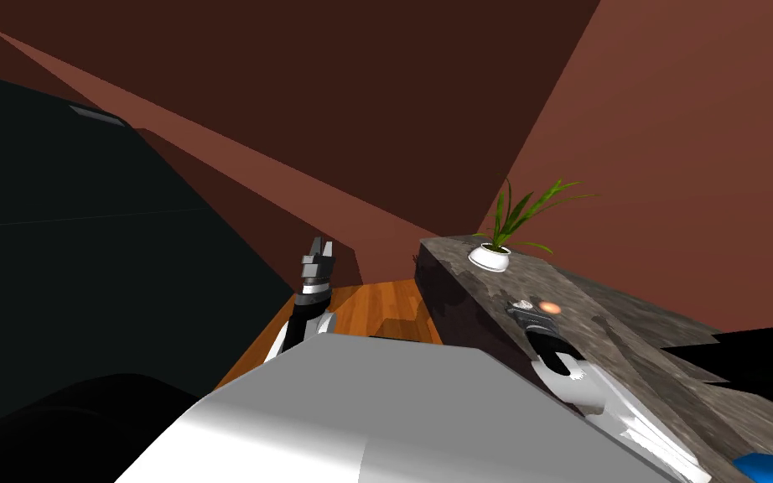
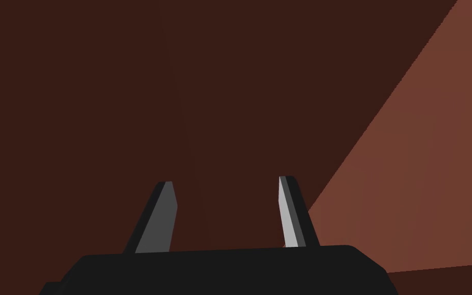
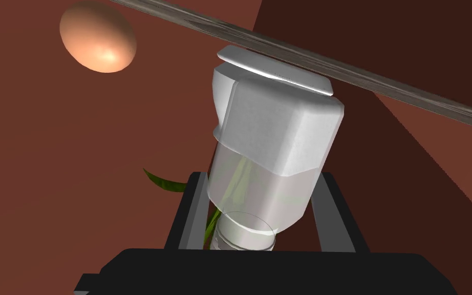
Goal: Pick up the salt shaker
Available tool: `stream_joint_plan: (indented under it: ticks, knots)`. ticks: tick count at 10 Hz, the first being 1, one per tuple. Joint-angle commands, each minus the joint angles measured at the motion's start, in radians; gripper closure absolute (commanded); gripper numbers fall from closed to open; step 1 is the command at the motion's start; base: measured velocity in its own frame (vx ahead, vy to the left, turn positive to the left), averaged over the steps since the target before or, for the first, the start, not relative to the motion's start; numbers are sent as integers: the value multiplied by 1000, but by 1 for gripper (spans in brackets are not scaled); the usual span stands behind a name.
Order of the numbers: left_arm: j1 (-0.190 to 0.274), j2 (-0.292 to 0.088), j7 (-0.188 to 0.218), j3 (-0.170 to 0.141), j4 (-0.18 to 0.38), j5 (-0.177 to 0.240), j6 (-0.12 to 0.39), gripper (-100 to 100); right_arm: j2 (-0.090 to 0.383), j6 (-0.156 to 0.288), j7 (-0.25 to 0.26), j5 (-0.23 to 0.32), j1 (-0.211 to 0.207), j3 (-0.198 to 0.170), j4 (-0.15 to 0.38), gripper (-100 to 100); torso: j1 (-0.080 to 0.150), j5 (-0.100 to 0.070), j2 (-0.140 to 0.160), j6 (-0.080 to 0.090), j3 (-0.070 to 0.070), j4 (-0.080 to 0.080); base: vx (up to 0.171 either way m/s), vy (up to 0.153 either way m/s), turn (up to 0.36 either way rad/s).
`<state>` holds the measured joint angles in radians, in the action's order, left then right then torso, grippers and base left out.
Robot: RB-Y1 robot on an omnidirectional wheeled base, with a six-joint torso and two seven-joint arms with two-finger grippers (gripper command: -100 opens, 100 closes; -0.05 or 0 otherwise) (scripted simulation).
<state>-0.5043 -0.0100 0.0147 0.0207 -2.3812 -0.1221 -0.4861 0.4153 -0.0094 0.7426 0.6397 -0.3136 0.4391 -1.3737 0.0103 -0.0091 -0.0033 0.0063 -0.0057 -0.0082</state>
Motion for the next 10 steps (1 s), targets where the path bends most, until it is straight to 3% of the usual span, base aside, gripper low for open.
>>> stream_joint_plan:
  ticks: [1,4,7,8,9,10]
  knots:
    - [0,0,0,0,0,0,0,0,0,8,-5,-4,-40,-4,-31,100,0,0,0,0,0,0,27,-4,-1]
    - [0,0,0,0,0,0,0,0,-27,-1,-26,-17,-150,29,-144,100,0,0,0,0,0,0,65,-6,65]
    - [0,0,0,0,0,0,0,0,-40,-5,-37,-24,-252,46,-223,100,0,1,-1,-1,-1,0,71,-5,62]
    - [0,0,0,0,0,0,0,0,-40,-5,-37,-24,-264,46,-223,100,0,0,-1,0,-1,0,26,-1,1]
    - [0,0,0,0,0,0,0,0,-41,-13,-35,-22,-245,49,-207,100,0,0,1,0,0,0,5,0,-8]
    - [0,0,0,0,0,0,0,0,-41,-13,-35,-22,-247,49,-207,0,0,1,2,0,1,0,0,0,0]
